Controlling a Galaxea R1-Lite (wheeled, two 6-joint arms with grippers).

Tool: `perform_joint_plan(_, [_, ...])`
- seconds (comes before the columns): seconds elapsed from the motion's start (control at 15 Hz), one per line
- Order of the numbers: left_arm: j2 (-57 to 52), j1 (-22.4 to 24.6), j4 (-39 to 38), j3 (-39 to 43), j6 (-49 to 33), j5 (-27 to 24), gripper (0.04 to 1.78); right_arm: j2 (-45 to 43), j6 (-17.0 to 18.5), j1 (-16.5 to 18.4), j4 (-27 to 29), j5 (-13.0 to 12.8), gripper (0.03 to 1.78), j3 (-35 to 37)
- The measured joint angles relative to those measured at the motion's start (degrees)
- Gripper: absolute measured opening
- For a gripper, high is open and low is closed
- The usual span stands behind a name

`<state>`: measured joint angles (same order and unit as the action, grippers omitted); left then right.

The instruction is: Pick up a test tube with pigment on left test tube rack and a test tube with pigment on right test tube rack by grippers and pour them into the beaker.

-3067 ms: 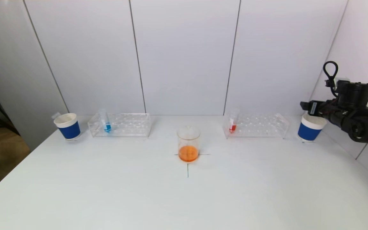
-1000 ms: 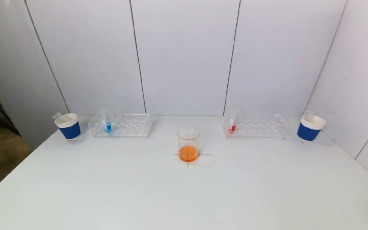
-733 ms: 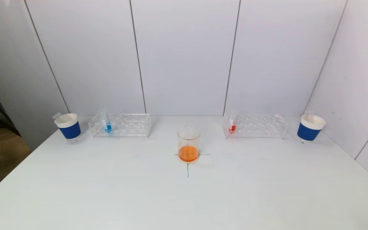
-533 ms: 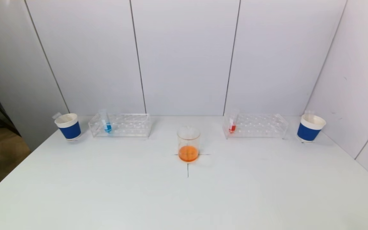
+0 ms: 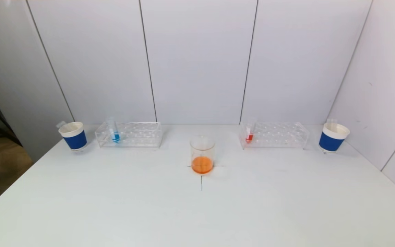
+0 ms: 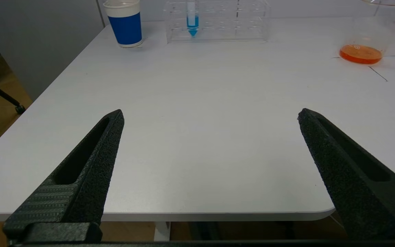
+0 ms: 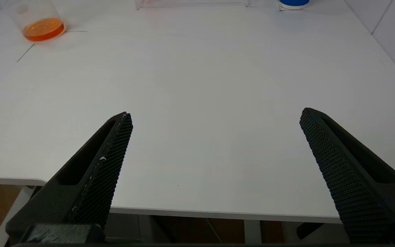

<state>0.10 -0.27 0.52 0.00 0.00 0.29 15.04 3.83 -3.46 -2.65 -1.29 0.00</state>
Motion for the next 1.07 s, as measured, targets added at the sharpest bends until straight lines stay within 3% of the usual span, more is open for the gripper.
perform_joint_plan(0.13, [0.0, 0.0, 0.0, 0.0, 0.0, 0.0, 1.77, -1.7, -1.0, 3.4, 0.5, 0.0, 1.77, 0.0])
perform_joint_plan(0.27, [0.0, 0.0, 0.0, 0.0, 0.0, 0.0, 1.77, -2.6, -0.9, 4.3, 0.7, 0.0, 1.77, 0.0])
perform_joint_plan(0.73, [0.0, 0.0, 0.0, 0.0, 0.0, 0.0, 1.77, -13.0, -0.9, 3.4, 0.7, 0.1, 1.77, 0.0])
perform_joint_plan(1.07, [0.0, 0.0, 0.0, 0.0, 0.0, 0.0, 1.77, -14.9, -0.9, 3.3, 0.7, 0.1, 1.77, 0.0])
